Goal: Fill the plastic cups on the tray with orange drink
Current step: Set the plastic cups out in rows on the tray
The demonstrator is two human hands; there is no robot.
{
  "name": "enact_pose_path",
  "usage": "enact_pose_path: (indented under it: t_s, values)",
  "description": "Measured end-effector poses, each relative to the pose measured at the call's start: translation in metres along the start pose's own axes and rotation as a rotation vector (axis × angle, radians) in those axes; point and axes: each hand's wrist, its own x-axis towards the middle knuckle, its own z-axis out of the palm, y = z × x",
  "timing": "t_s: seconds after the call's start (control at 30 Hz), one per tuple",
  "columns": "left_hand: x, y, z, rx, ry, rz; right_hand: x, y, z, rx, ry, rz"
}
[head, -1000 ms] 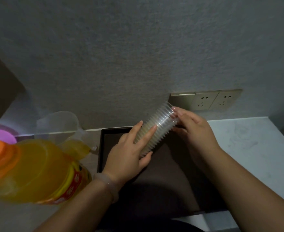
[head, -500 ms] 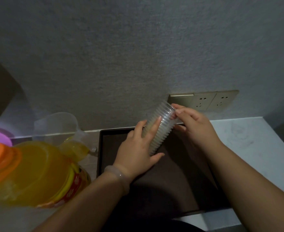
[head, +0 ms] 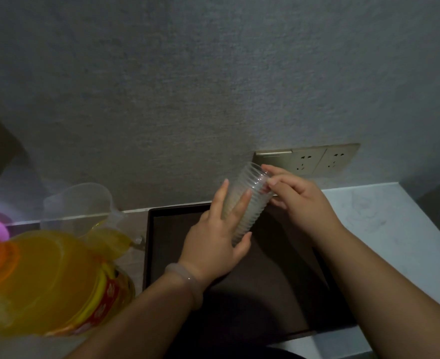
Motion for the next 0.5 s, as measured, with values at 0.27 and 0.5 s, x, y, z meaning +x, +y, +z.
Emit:
enact_pose_path:
  t_s: [0.27, 0.5]
  values:
    - [-0.005, 0.007, -0.016, -0.054, 0.017, -0.059, 0.002, -0.016, -0.001, -0.104, -0.043, -0.063]
    - [-0.012, -0.001, -0.018, -0.010, 0.013, -0.080, 0.007, -0.030, -0.002, -0.116, 0.048, -0.110]
